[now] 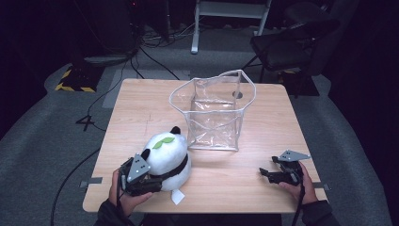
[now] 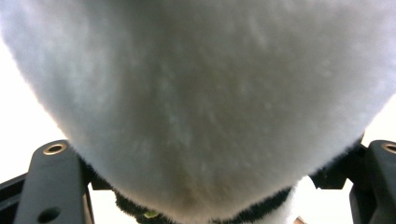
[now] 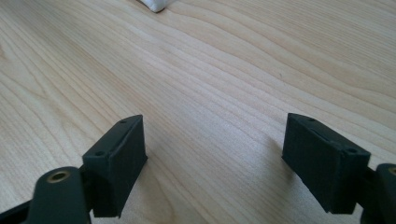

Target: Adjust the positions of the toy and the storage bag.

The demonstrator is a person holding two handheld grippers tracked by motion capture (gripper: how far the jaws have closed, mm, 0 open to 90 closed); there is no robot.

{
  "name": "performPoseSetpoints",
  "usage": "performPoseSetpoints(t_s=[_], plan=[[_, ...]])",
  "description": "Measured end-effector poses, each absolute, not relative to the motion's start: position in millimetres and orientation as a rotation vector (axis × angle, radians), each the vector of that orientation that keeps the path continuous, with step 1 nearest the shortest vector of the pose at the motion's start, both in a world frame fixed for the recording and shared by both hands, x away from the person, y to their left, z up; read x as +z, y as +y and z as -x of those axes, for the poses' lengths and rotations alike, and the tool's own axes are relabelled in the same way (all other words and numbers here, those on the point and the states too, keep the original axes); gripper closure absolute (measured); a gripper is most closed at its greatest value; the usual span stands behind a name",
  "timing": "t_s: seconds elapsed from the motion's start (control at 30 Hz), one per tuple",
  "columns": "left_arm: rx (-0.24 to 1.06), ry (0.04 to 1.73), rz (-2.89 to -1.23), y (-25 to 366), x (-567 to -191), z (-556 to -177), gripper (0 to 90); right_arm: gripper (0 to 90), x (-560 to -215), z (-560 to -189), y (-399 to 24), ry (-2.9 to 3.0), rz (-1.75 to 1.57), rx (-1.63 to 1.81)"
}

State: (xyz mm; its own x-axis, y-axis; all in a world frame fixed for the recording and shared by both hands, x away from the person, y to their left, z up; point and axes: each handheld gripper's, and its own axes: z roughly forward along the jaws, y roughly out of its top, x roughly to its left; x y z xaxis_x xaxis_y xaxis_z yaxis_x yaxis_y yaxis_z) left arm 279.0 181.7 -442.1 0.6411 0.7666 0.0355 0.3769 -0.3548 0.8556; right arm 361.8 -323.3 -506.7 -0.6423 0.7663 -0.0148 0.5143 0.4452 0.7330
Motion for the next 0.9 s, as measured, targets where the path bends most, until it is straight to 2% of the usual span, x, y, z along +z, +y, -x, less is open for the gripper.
performPoseSetpoints(t_s=[0.3,0.57,0.9], plan=[[0.595,0.996,-1.89,202,-446,-290,22.3,21.4,-507,-362,-323,2.357,-1.089,1.019],[0.647,1.048,-1.836,194,-449,-306,21.8,21.3,-507,-362,-323,2.359,-1.085,1.02],[0.651,1.088,-1.789,178,-453,-333,17.6,21.2,-507,-363,-323,2.358,-1.086,1.021]])
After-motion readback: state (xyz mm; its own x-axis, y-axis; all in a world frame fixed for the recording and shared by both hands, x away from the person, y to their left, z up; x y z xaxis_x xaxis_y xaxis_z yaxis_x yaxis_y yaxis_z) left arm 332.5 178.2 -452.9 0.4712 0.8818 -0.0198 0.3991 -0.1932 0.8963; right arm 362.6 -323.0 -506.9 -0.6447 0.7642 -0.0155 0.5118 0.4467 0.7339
